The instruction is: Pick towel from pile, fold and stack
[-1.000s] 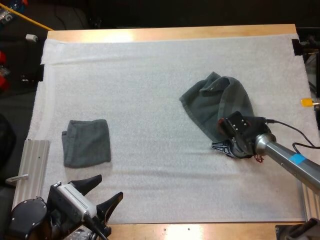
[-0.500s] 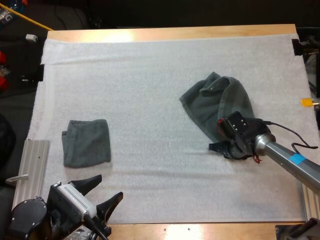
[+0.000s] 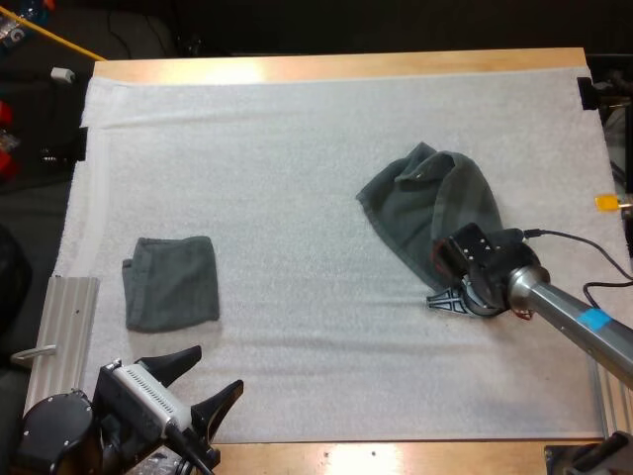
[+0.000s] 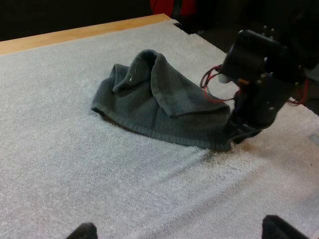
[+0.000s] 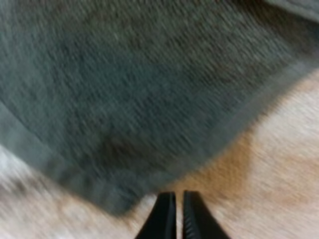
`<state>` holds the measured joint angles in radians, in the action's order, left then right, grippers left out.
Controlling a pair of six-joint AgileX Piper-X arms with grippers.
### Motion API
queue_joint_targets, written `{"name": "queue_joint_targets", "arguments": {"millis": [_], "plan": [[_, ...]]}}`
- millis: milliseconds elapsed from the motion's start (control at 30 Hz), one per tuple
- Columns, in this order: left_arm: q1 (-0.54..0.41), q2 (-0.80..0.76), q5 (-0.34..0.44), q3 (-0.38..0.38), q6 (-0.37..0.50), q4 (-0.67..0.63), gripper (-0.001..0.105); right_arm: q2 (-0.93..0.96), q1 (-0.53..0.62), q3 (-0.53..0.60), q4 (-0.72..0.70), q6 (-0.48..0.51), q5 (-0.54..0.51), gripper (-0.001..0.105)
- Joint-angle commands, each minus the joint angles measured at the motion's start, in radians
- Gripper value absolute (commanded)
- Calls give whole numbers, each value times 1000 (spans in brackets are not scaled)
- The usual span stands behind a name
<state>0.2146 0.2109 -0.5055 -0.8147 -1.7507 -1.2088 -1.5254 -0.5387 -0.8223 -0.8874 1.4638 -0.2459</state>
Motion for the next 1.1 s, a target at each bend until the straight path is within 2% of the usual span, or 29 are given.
{"name": "queue_joint_targets", "arguments": {"millis": [0,133,233,367,433,500,600,1067], "plan": [[3,2,-8,-6,5,-5,63,21,4,-1,-58,36,-12,0],[3,2,-8,-6,5,-5,63,60,-11,4,-121,71,-12,0],[3,2,-8,-6,5,-3,63,86,-14,5,-74,56,-12,0],[3,2,-8,-6,5,0,63,89,-14,5,12,28,70,2],[3,2,-8,-6,5,0,63,88,-14,5,46,28,99,12],[3,2,-8,-6,5,0,63,88,-14,5,83,28,109,29],[3,2,-8,-6,5,0,63,88,-14,5,115,28,109,45],[3,2,-8,-6,5,0,63,-61,-14,1,136,14,106,45]]}}
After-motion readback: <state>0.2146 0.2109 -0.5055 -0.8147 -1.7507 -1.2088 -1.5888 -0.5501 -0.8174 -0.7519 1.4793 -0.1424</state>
